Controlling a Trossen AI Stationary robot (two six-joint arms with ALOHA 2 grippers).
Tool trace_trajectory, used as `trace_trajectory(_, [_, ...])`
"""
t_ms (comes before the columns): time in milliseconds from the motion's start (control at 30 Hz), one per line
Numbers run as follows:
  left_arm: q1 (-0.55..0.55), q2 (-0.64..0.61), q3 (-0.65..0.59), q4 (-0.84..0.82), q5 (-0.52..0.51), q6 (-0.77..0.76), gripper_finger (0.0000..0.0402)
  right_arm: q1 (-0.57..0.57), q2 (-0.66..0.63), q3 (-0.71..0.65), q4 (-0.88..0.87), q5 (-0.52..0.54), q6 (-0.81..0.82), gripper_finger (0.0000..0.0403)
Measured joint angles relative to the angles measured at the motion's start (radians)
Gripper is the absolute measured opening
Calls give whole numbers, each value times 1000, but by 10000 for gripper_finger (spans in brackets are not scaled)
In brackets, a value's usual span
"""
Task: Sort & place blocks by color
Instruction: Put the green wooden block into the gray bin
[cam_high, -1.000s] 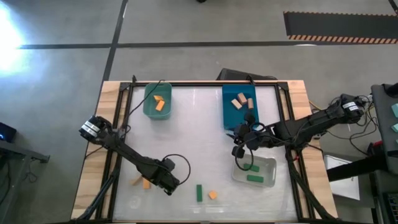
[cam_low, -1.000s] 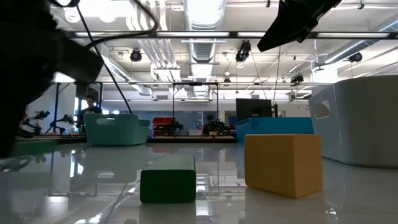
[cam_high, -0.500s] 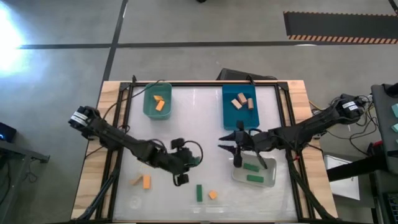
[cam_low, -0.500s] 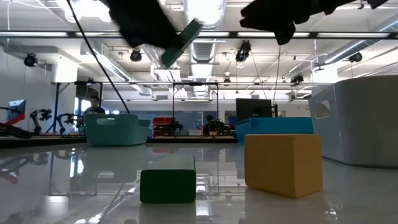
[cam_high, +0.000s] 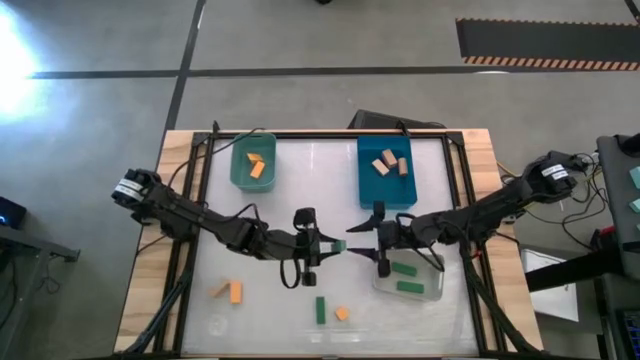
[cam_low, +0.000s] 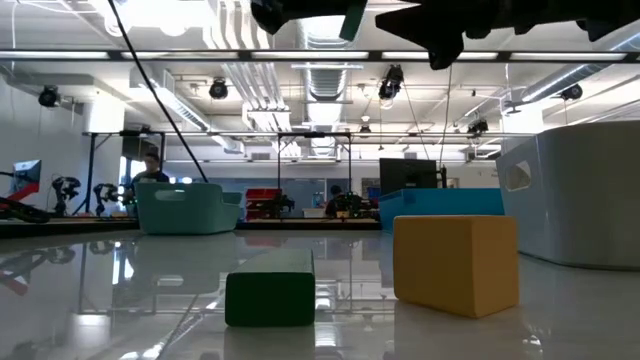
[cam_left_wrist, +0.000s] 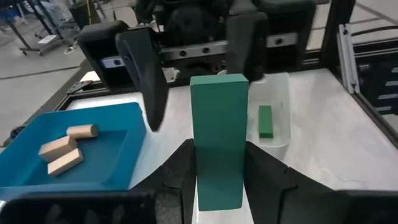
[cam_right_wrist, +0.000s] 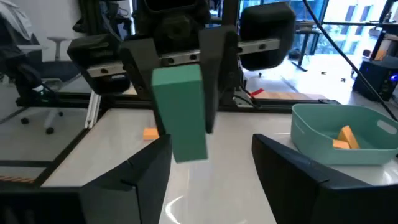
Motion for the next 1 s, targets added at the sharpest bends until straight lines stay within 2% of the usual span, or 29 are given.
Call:
trace_trajectory(567, [21, 0, -5, 1, 0, -1, 84, 0, 103, 131, 16, 3, -80, 209])
trace_trajectory(667, [21, 0, -8, 0, 1, -1, 84, 0, 102, 131, 12, 3, -79, 184])
trace_trajectory(867, [21, 0, -8, 0, 4, -3, 110, 0, 100, 131, 9, 6, -80, 90])
trace_trajectory(1000, [21, 0, -8, 1, 2, -4, 136, -1, 99, 131, -1, 7, -80, 91])
